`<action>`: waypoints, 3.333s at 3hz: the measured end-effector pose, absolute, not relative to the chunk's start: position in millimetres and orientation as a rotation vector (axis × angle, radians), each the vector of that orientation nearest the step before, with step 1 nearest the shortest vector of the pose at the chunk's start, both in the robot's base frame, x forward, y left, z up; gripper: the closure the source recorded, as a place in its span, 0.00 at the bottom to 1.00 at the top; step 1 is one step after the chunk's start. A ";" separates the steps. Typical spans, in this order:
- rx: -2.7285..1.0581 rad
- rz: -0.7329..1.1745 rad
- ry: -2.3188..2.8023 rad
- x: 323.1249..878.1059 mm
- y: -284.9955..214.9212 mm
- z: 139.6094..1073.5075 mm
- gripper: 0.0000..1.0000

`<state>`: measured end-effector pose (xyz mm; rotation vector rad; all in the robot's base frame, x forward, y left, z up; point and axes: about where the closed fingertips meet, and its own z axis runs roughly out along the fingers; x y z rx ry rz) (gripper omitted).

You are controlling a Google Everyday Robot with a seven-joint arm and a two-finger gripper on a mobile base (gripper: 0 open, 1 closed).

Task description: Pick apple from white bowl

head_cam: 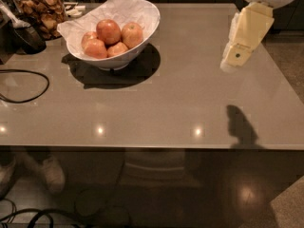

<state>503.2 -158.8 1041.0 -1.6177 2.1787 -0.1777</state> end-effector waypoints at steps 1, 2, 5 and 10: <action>-1.641 -0.166 2.160 535.5 -145.1 1043.4 0.00; -1.685 -0.164 2.118 587.2 -121.4 1046.3 0.00; -1.675 -0.147 2.016 634.8 -83.1 1054.4 0.00; -1.734 0.086 1.823 712.7 10.7 1034.3 0.00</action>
Offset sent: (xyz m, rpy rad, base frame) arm 0.1352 0.0571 0.0084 -0.0292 0.0384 0.1133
